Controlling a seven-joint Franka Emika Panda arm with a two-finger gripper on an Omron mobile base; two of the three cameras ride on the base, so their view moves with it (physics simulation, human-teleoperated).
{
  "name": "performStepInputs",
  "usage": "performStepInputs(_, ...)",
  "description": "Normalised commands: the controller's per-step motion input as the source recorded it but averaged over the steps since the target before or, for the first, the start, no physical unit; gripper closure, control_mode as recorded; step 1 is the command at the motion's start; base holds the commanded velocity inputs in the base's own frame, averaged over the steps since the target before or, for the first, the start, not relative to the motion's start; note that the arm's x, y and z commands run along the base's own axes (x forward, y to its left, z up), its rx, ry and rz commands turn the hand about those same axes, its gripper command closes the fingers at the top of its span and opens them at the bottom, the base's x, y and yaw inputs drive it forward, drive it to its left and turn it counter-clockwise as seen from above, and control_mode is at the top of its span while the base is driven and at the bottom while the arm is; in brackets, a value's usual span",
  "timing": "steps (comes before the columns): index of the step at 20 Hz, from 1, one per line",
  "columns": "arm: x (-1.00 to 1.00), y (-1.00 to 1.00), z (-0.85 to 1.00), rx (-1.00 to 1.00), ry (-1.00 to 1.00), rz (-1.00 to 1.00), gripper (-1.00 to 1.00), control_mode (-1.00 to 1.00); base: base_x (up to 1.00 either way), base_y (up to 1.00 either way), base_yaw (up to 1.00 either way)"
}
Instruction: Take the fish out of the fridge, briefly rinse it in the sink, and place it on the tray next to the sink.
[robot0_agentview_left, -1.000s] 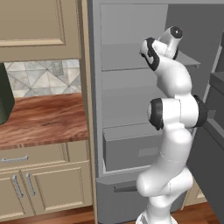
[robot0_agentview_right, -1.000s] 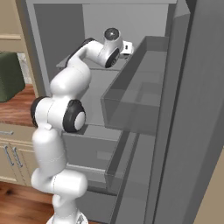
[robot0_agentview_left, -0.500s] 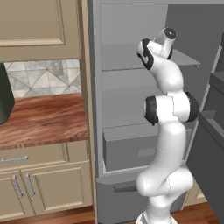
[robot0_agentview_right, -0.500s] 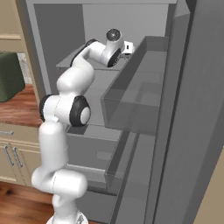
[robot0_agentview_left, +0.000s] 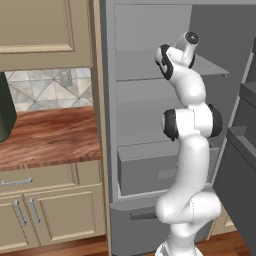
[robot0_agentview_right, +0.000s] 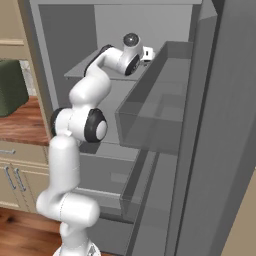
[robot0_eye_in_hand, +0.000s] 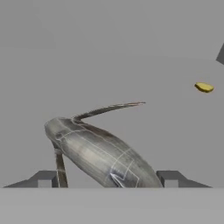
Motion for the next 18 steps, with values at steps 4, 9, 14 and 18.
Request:
performStepInputs(4,-0.10,0.00,0.00,0.00,0.00,0.00,1.00,-1.00,0.00,0.00,0.00)
performStepInputs(9,-0.81,0.00,0.02,0.00,-0.10,0.00,1.00,-1.00,0.00,0.00,0.00)
performStepInputs(14,-1.00,0.08,0.02,0.00,-0.24,0.00,1.00,-1.00,0.00,0.00,0.00)
performStepInputs(18,-1.00,0.27,0.00,0.00,-0.23,0.00,1.00,-1.00,0.00,0.00,0.00)
